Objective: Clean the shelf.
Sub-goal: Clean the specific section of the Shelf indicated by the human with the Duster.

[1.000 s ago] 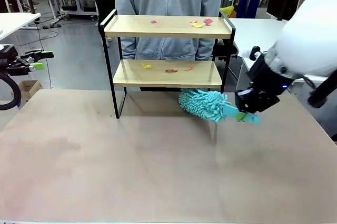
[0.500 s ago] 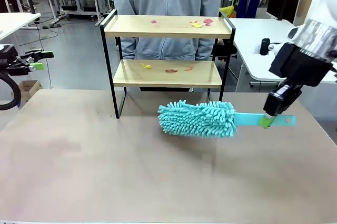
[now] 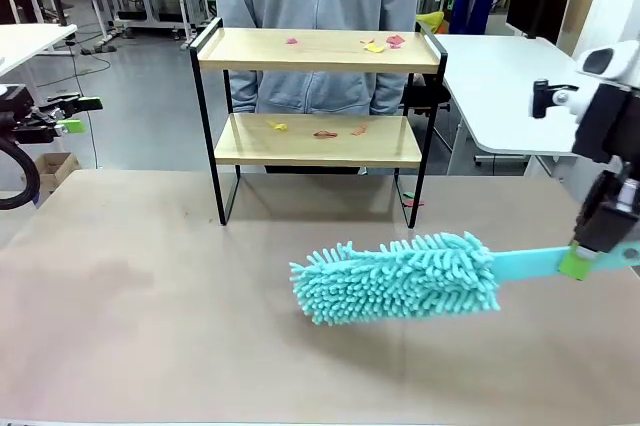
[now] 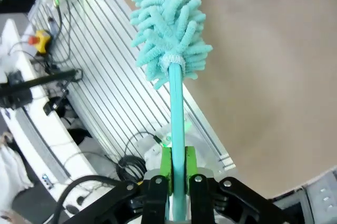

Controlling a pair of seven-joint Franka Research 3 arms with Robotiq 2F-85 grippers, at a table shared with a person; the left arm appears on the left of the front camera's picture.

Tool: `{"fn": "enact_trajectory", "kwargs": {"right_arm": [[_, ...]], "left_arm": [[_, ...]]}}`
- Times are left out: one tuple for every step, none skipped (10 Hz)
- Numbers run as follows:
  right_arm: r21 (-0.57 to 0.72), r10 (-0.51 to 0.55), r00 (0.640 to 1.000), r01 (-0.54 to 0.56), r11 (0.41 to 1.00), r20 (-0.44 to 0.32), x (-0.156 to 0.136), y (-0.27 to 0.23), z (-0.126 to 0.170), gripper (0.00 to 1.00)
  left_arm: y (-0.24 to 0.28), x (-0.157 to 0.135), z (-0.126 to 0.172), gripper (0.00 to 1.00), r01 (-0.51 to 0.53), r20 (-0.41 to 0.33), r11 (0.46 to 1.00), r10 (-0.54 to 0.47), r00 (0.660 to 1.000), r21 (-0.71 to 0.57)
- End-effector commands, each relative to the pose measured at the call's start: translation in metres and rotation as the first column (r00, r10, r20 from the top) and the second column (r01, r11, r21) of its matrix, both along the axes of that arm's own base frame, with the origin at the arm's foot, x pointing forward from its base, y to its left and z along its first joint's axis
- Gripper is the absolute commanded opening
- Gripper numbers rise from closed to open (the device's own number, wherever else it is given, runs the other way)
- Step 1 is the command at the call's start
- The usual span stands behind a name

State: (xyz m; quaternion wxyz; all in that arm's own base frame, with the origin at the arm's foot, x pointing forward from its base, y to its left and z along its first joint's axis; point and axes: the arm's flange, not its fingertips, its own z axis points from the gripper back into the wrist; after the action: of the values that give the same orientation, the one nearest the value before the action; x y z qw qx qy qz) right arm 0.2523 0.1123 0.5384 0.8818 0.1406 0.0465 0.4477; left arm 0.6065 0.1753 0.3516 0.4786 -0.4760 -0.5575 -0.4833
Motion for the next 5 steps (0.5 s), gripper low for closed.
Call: {"fn": "enact_trajectory", "kwargs": {"right_arm": [[0.024,0.050,0.999,-0.050,0.998,0.010,0.004,-0.022,-0.004,0.13],[0.000,0.000,1.000,0.000,1.000,0.000,0.000,0.000,0.000,0.13],[0.000,0.000,1.000,0.000,1.000,0.000,0.000,0.000,0.000,0.13],[0.000,0.000,1.000,0.000,1.000,0.000,0.000,0.000,0.000,0.13],[0.000,0.000,1.000,0.000,1.000,0.000,0.000,0.000,0.000,0.13]], "left_arm": [[0.000,-0.002,0.004,1.00,-0.001,0.006,1.000,0.001,1.000,-0.001],[0.000,-0.002,0.004,1.00,-0.001,0.006,1.000,0.001,1.000,-0.001],[0.000,-0.002,0.004,1.00,-0.001,0.006,1.000,0.001,1.000,-0.001],[0.000,-0.002,0.004,1.00,-0.001,0.006,1.000,0.001,1.000,-0.001],[0.000,-0.002,0.004,1.00,-0.001,0.006,1.000,0.001,1.000,-0.001]]}}
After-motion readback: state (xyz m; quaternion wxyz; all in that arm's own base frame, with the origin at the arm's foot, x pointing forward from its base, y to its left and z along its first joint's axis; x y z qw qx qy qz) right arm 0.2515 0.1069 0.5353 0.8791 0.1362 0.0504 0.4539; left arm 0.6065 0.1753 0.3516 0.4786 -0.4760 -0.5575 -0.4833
